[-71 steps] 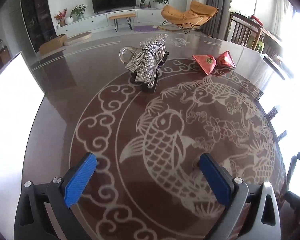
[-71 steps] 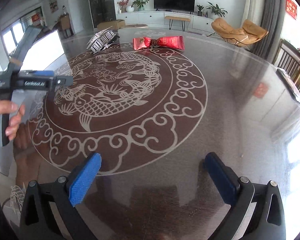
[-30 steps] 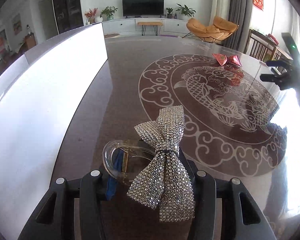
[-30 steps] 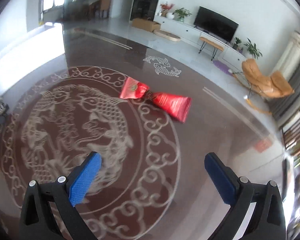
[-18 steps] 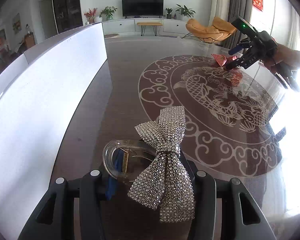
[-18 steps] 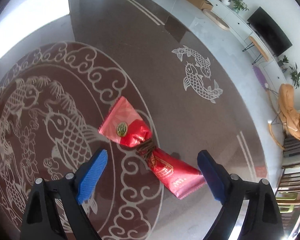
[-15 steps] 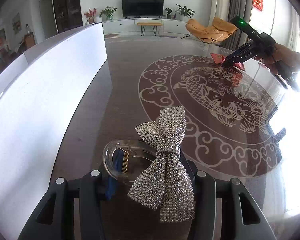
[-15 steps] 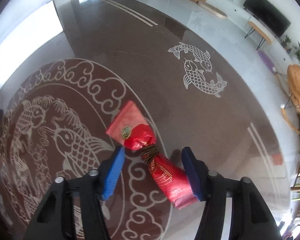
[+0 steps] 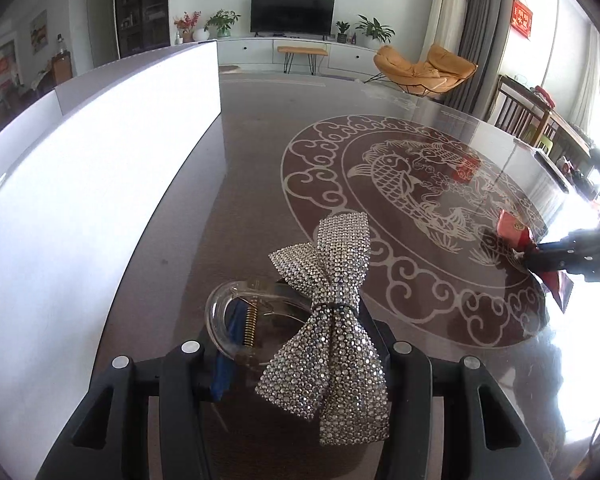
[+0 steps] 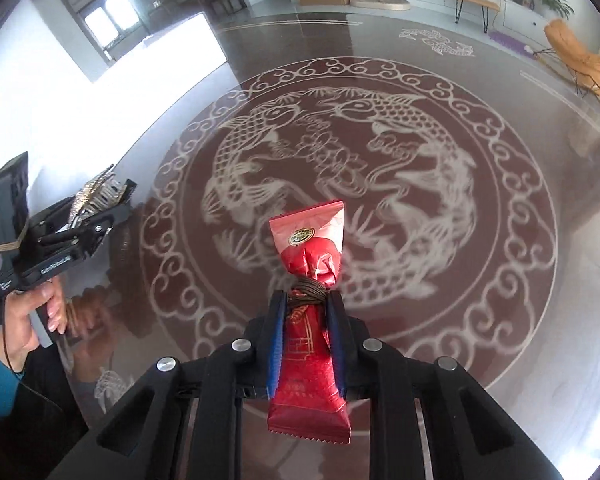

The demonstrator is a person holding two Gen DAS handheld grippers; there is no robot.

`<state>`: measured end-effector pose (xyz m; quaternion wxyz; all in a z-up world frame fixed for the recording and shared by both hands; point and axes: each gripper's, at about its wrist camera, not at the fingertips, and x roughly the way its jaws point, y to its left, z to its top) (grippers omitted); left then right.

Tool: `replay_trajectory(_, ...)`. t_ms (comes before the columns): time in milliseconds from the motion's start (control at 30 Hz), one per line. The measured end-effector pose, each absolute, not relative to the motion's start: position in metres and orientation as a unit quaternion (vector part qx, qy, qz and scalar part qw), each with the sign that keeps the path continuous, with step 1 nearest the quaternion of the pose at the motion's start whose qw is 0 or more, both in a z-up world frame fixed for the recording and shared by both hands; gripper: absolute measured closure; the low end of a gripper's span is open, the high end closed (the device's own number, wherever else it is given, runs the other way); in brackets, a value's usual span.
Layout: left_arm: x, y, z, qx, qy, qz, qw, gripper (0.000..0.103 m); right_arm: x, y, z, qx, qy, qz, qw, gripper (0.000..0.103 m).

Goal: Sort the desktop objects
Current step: 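Carry the bow clip and red packet over the white storage box, then release the red packet with the right tool while left tool drops the bow clip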

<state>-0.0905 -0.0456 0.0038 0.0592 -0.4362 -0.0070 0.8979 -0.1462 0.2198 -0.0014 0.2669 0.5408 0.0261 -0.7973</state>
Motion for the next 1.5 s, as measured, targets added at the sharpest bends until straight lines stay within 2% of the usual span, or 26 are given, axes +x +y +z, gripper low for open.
replay_trajectory(167, -0.046, -0.058, 0.028, -0.403, -0.056, 0.911, 0.063, 0.053, -0.113, 0.213, 0.022, 0.518, -0.027, -0.808, 0.279, 0.083)
replay_trajectory(367, -0.016, -0.099, 0.097, -0.352, -0.100, 0.929, 0.057, 0.053, -0.108, 0.143, 0.091, 0.472, 0.013, -0.818, 0.330, 0.083)
replay_trajectory(533, -0.017, -0.176, 0.140, -0.332, -0.120, 0.936, 0.000, 0.053, -0.132, 0.034, 0.145, 0.410, 0.046, -0.824, 0.389, 0.083)
replay_trajectory(667, -0.046, -0.242, 0.137, -0.361, -0.108, 0.923, -0.072, 0.053, -0.140, -0.069, 0.173, 0.378, 0.063, -0.811, 0.442, 0.083)
replay_trajectory(800, -0.076, -0.293, 0.107, -0.404, -0.126, 0.899, -0.116, 0.053, -0.144, -0.164, 0.157, 0.390, 0.091, -0.787, 0.469, 0.082)
replay_trajectory(967, -0.096, -0.318, 0.075, -0.456, -0.166, 0.865, -0.129, 0.052, -0.153, -0.231, 0.090, 0.471, 0.119, -0.746, 0.455, 0.080)
replay_trajectory(1033, -0.096, -0.315, 0.073, -0.462, -0.139, 0.861, -0.159, 0.047, -0.154, -0.240, 0.073, 0.497, 0.124, -0.738, 0.439, 0.071)
replay_trajectory(1067, -0.095, -0.316, 0.072, -0.466, -0.135, 0.859, -0.164, 0.044, -0.155, -0.241, 0.068, 0.503, 0.126, -0.739, 0.431, 0.061)
replay_trajectory(1100, -0.091, -0.319, 0.071, -0.464, -0.141, 0.859, -0.162, 0.036, -0.156, -0.237, 0.066, 0.502, 0.127, -0.742, 0.426, 0.050)
replay_trajectory(1133, -0.087, -0.322, 0.072, -0.459, -0.147, 0.861, -0.163, 0.023, -0.157, -0.232, 0.068, 0.497, 0.129, -0.747, 0.422, 0.043)
replay_trajectory(1167, -0.082, -0.324, 0.075, -0.451, -0.148, 0.864, -0.168, 0.017, -0.158, -0.226, 0.072, 0.489, 0.129, -0.753, 0.420, 0.029)
replay_trajectory(1200, -0.077, -0.325, 0.079, -0.440, -0.142, 0.869, -0.179, 0.012, -0.159, -0.220, 0.078, 0.481, 0.127, -0.761, 0.416, 0.018)
replay_trajectory(1367, -0.062, -0.311, 0.104, -0.402, -0.086, 0.870, -0.273, 0.012, -0.161, -0.191, 0.113, 0.448, 0.143, -0.793, 0.387, 0.007)
replay_trajectory(1500, -0.047, -0.288, 0.121, -0.376, -0.066, 0.876, -0.296, 0.011, -0.154, -0.183, 0.128, 0.453, 0.180, -0.795, 0.360, 0.005)
